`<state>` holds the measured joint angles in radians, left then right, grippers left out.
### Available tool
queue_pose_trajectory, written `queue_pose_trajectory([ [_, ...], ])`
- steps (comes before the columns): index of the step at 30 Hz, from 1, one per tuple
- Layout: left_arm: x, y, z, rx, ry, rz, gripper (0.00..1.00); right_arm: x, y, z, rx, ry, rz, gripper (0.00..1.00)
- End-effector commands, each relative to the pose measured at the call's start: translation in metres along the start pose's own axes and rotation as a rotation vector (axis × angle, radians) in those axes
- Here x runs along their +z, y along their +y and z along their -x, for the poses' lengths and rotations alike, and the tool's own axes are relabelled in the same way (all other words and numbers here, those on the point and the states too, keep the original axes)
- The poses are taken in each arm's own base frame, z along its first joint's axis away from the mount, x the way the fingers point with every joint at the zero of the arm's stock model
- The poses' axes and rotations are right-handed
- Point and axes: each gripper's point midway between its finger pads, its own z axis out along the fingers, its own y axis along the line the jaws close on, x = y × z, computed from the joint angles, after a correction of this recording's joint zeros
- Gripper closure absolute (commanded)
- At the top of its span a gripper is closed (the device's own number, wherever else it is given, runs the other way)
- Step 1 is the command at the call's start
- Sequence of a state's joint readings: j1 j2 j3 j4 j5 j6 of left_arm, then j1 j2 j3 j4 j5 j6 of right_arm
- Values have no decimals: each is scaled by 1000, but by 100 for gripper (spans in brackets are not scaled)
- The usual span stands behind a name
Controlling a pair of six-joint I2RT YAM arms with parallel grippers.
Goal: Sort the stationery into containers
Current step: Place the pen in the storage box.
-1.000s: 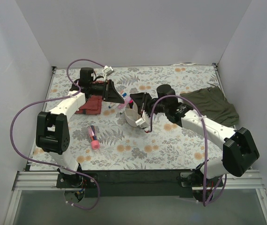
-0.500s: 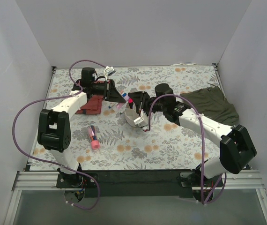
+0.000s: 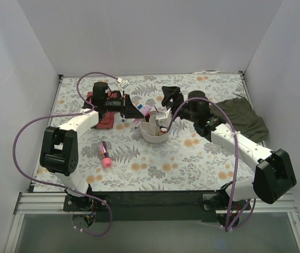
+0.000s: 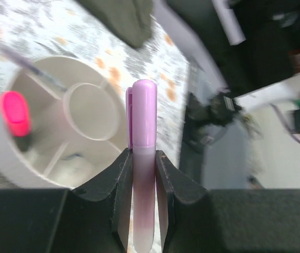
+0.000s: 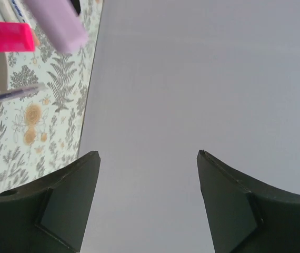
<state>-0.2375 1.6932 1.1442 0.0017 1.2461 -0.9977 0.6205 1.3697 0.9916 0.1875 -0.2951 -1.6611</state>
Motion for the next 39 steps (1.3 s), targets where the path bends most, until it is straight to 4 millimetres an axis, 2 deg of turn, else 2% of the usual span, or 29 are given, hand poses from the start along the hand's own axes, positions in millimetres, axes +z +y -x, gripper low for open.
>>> queue_pose_trajectory([
  [1,-5,22,38,255,-226,227,100,-25,-28,-34,337,183,-144,17],
  [2,-9,37,47,251,-290,312,100,-28,-23,-42,412,234,-153,17],
  [7,-9,55,71,370,-481,428,100,-37,-2,-58,530,334,-151,17],
  [8,-2,53,73,400,-489,438,100,-37,1,-59,544,344,-149,17],
  [9,-4,58,79,433,-524,495,100,-38,6,-60,567,353,-147,17],
  [12,1,50,94,575,-585,541,100,-40,13,-63,617,384,-153,17],
  [16,4,48,99,591,-599,535,100,-43,22,-67,657,419,-154,17],
  [17,4,51,91,590,-595,547,100,-43,24,-67,661,425,-151,17],
  [19,-2,49,92,609,-647,581,100,-45,27,-69,666,435,-149,17],
  [20,-2,54,81,597,-640,592,100,-45,28,-69,668,437,-148,17],
  [27,0,48,58,618,-669,564,100,-52,40,-70,673,463,-107,17],
  [33,8,39,56,603,-691,529,100,-58,48,-73,688,491,-91,18],
  [39,19,48,44,566,-679,514,100,-63,58,-74,715,526,-76,18],
])
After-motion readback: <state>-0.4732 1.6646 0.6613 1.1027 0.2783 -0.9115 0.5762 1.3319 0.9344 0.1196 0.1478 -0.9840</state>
